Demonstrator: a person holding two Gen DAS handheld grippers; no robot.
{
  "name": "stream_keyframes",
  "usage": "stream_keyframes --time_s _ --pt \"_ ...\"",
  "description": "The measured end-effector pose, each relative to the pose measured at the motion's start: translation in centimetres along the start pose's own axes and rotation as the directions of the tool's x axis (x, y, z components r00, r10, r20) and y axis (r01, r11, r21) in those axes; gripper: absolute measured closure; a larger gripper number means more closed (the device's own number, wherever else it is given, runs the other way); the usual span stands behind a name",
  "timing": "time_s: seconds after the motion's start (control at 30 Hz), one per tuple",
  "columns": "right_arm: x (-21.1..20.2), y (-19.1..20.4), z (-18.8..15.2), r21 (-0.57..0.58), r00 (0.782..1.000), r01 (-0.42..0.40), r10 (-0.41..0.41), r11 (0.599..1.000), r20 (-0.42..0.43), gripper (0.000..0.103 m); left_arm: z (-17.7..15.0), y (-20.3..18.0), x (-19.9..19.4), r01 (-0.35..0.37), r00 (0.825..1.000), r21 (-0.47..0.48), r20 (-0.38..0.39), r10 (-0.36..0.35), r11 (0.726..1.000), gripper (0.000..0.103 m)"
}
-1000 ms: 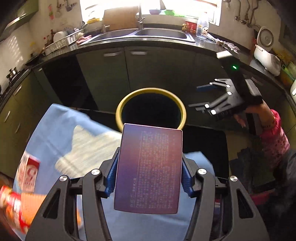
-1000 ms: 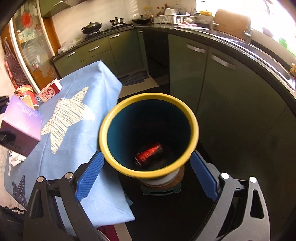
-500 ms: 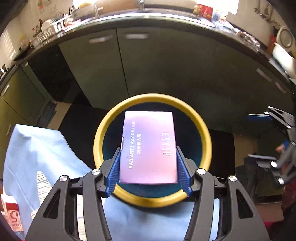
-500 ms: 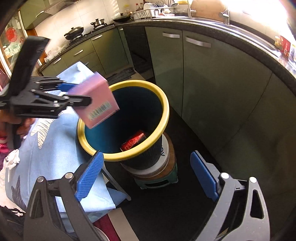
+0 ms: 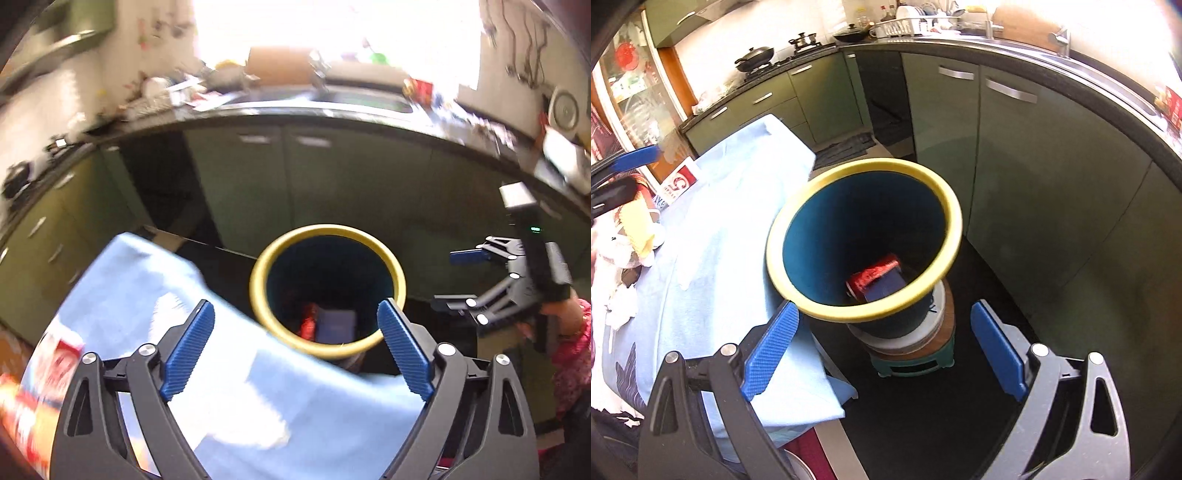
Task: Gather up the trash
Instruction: 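Move the purple box over the bin and open the left gripper, then grasp the orange foam fruit net with the right gripper and lift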
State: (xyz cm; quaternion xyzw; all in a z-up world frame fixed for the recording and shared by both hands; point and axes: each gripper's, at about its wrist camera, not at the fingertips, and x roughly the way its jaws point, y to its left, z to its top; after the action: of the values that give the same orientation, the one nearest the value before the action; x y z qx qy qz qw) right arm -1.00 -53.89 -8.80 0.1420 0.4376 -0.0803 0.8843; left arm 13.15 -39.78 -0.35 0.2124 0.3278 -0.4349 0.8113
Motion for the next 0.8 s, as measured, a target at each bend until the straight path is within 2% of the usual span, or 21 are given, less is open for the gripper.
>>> stream_keyframes --time_s 0.17,0.3,0.4,0.43,0.57,0.67,0.8 --pt "0.5 3.4 0.9 -0.07 0.999 -0.033 0.033 0.997 0.004 0.013 -6.3 3.3 -8.1 -0.087 0.994 -0.099 0.052 0.092 0.991 0.011" --pt "1.4 7.8 2.4 -0.155 0.997 -0.08 0.082 0.985 0.007 0.013 -12.4 6.4 -13.8 -0.147 0.985 -0.193 0.059 0.161 0.97 0.01" --pt "2.2 11.8 3.5 -0.233 0.992 -0.12 0.127 0.965 0.015 0.013 -16.2 8.1 -17.3 -0.246 0.963 -0.243 0.052 0.265 0.939 0.009" --pt "2.4 13.4 3.9 -0.264 0.99 -0.132 0.142 0.956 0.019 0.013 -17.9 9.2 -18.8 -0.284 0.95 -0.263 0.052 0.307 0.922 0.008" --pt "3.3 20.0 5.4 -0.379 0.974 -0.199 0.226 0.904 0.028 0.013 -22.1 11.6 -22.4 -0.356 0.919 -0.339 0.039 0.391 0.871 0.005" --pt "3.0 24.9 6.2 -0.465 0.954 -0.237 0.294 0.853 0.053 0.013 -24.4 13.0 -23.8 -0.38 0.907 -0.39 0.018 0.42 0.839 0.005" --pt "2.2 30.8 6.9 -0.582 0.92 -0.263 0.381 0.769 0.089 0.013 -26.8 14.0 -24.8 -0.392 0.901 -0.429 0.001 0.434 0.814 0.005"
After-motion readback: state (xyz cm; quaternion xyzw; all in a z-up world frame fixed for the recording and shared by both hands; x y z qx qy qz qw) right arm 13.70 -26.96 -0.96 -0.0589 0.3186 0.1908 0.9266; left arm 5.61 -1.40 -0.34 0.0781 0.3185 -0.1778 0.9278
